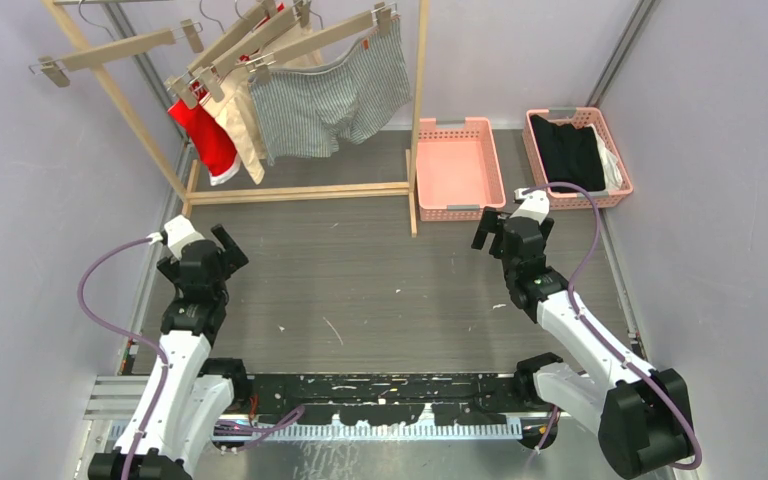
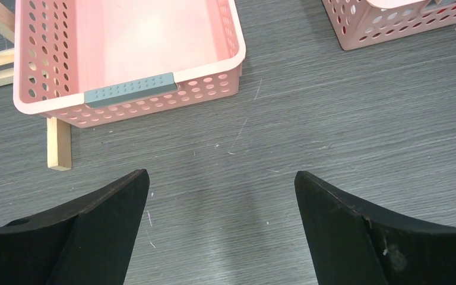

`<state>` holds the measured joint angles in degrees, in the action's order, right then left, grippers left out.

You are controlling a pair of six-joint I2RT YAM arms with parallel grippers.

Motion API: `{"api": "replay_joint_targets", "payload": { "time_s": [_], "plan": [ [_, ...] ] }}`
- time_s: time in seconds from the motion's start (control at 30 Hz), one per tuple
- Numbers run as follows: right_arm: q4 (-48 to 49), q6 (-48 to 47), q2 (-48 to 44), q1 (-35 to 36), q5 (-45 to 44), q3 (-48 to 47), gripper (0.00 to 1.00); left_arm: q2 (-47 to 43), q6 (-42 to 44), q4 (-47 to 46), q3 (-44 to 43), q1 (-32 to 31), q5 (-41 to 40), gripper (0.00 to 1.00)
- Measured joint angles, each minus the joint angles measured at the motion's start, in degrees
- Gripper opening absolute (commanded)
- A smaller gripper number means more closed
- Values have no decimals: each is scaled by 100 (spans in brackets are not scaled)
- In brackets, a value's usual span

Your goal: Remove the underwear clipped to the hanger

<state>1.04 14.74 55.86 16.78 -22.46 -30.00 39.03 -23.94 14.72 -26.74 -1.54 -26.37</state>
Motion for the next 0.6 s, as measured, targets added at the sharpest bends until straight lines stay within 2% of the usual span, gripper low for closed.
{"api": "replay_joint_targets", "payload": {
  "time_s": [0.4, 0.6],
  "plan": [
    [-2, 0, 0, 4, 0, 0, 99, -94, -138, 203, 0, 0, -219, 98],
    [7, -4, -11, 68, 63, 0, 99, -83, -116, 452, -133, 0, -22, 98]
  ]
}}
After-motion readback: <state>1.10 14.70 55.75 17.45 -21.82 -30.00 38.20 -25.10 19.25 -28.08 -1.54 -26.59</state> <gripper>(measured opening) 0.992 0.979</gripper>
